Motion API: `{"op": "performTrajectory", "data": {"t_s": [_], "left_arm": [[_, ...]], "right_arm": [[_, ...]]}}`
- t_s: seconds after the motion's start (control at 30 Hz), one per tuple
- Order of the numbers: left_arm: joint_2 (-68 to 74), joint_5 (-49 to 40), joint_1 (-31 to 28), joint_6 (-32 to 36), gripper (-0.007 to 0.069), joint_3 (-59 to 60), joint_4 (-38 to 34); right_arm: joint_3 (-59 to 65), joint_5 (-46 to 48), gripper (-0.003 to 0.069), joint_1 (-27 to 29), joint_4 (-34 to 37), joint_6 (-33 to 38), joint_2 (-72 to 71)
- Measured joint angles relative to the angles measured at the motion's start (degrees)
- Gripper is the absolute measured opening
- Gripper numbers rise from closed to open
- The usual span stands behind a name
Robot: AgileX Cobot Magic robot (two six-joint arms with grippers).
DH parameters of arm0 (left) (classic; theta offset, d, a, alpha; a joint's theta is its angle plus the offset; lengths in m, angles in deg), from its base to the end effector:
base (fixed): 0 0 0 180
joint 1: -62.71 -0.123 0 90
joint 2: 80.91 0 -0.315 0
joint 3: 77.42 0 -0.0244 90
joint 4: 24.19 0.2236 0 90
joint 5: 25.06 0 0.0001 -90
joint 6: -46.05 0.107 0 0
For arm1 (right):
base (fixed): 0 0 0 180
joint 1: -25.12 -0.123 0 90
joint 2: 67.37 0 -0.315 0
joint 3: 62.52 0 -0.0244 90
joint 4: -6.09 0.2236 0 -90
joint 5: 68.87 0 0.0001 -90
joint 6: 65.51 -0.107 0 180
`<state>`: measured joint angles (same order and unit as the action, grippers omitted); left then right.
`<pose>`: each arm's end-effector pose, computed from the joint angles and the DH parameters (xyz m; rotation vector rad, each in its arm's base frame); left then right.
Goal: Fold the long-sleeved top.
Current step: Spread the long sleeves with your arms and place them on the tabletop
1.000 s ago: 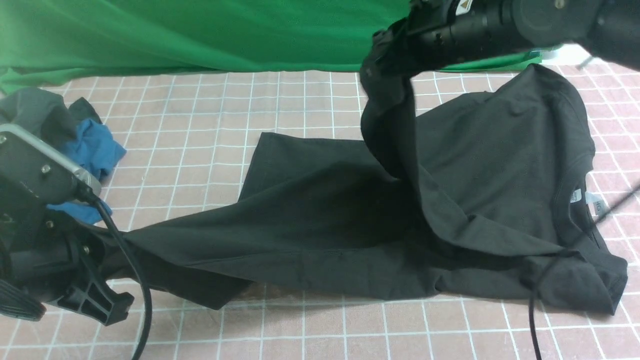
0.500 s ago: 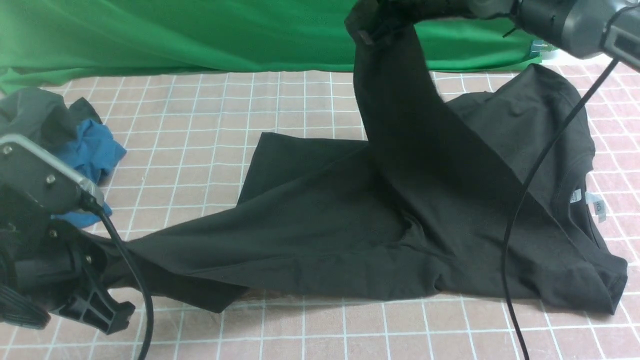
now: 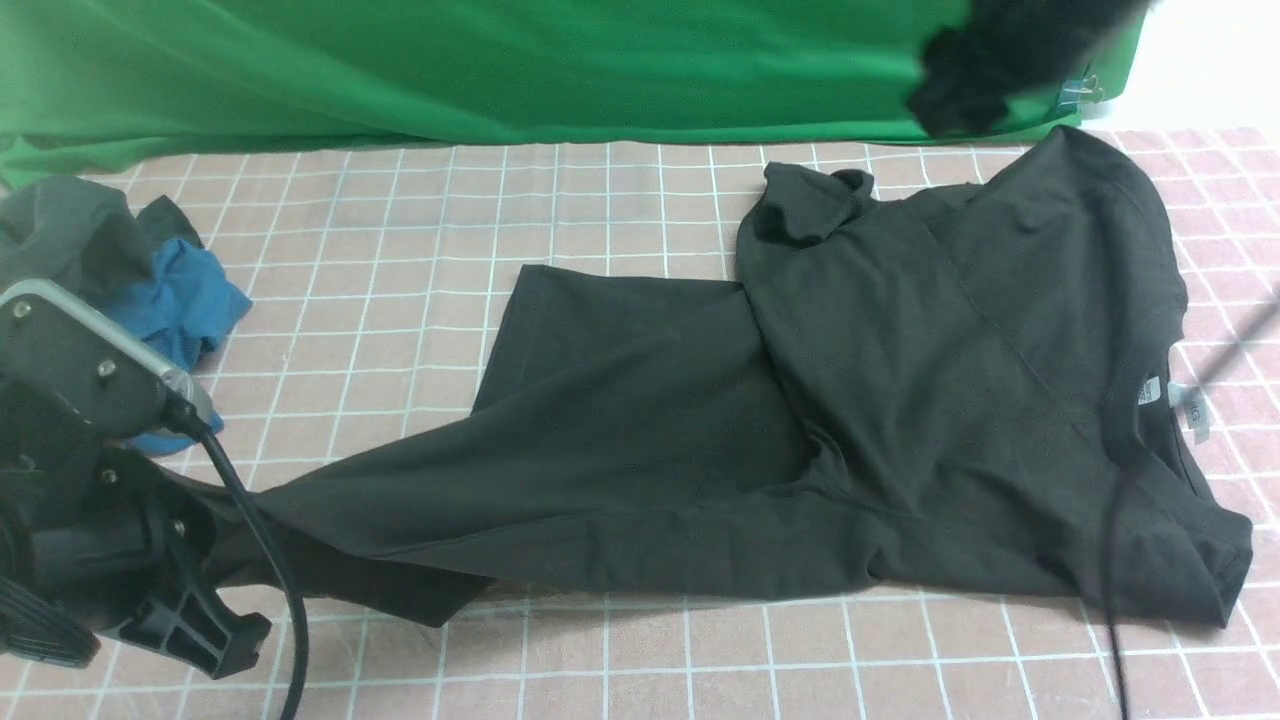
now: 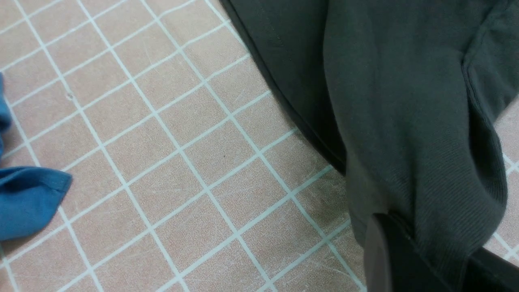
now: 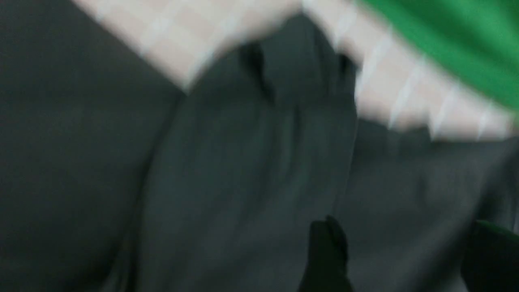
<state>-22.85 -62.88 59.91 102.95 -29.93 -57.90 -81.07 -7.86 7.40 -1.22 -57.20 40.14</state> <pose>0.1237 -0.0305 0.2786 0.6874 2.2532 -0.1509 0.3574 0.1017 0.3599 -0.6277 2.5309 -0.1094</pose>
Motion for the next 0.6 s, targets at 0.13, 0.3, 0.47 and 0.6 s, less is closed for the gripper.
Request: {"op": "performTrajectory", "data": {"t_s": [0.13,0.3,0.47,0.6], "left_arm": [[0.0,0.0,0.0,0.0,0.0021,0.0,-0.2],[0.0,-0.1,0.0,0.0,0.0021,0.0,-0.5],[0.0,-0.1,0.0,0.0,0.0021,0.0,-0.7],[0.0,-0.1,0.0,0.0,0.0021,0.0,-1.2]], "right_arm": [[12.8,4.8,0.0489,0.0,0.5,-6.7,-8.8],[33.8,3.7,0.0575,0.1,1.2,-14.0,-19.1],[48.6,-7.2,0.0602,5.0,2.3,-20.7,-20.6],[50.6,-16.3,0.0602,11.8,7.3,-19.0,-18.2]]}}
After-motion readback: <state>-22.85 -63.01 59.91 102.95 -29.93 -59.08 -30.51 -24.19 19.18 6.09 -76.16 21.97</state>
